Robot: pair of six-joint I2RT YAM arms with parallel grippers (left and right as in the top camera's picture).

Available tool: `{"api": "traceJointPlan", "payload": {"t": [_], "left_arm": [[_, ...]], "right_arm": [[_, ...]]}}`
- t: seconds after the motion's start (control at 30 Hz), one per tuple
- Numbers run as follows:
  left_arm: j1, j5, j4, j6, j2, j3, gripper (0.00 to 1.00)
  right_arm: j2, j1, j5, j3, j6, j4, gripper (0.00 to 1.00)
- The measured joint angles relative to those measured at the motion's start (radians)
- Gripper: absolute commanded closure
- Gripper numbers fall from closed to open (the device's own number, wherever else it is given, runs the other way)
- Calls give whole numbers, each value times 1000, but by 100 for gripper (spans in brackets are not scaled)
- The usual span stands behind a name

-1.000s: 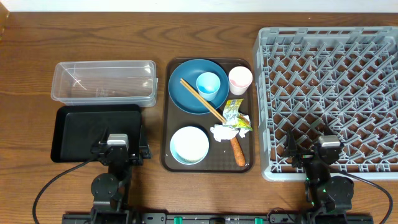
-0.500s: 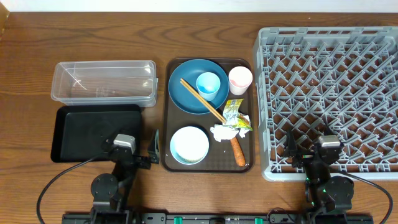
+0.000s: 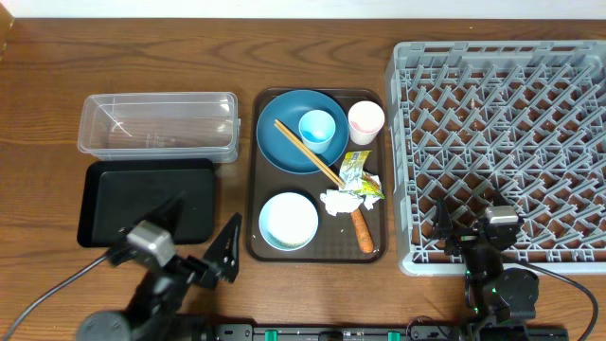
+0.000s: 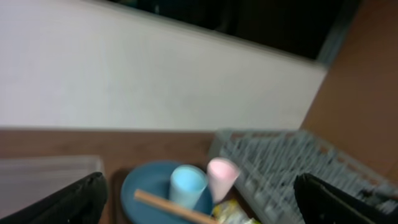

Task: Sort waste into correct bins and load items into the dishwasher rack
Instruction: 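Move the left gripper over the white rice bowl on the tray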

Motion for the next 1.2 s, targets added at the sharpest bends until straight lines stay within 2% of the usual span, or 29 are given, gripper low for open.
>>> {"api": "traceJointPlan", "payload": {"t": [0.13,0.37,0.5,0.67,0.7,0.73,0.77,0.83,0.9,1.03,1.2], "left_arm": [[0,6,-169,-7,146,246,2],[0,17,-726,-19,566,769,2],[0,89,-930,-21,787,977,2],[0,170,-965,-21,922,1017,2],[0,189,-978,-21,943,1017,4],[0,201,-989,-21,954,1017,19],[0,214,-1003,-22,967,1017,29],[0,222,-1044,-26,985,1017,35],[-1,207,-1085,-26,993,1012,50],[-1,117,-1146,-27,983,975,61],[-1,5,-1155,-36,949,857,62]], "right_arm": [[0,0,0,0,0,0,1],[0,0,0,0,0,0,1],[0,0,0,0,0,0,1],[0,0,0,0,0,0,1],[0,0,0,0,0,0,1],[0,0,0,0,0,0,1],[0,0,0,0,0,0,1],[0,0,0,0,0,0,1],[0,0,0,0,0,0,1],[0,0,0,0,0,0,1],[0,0,0,0,0,0,1]]}}
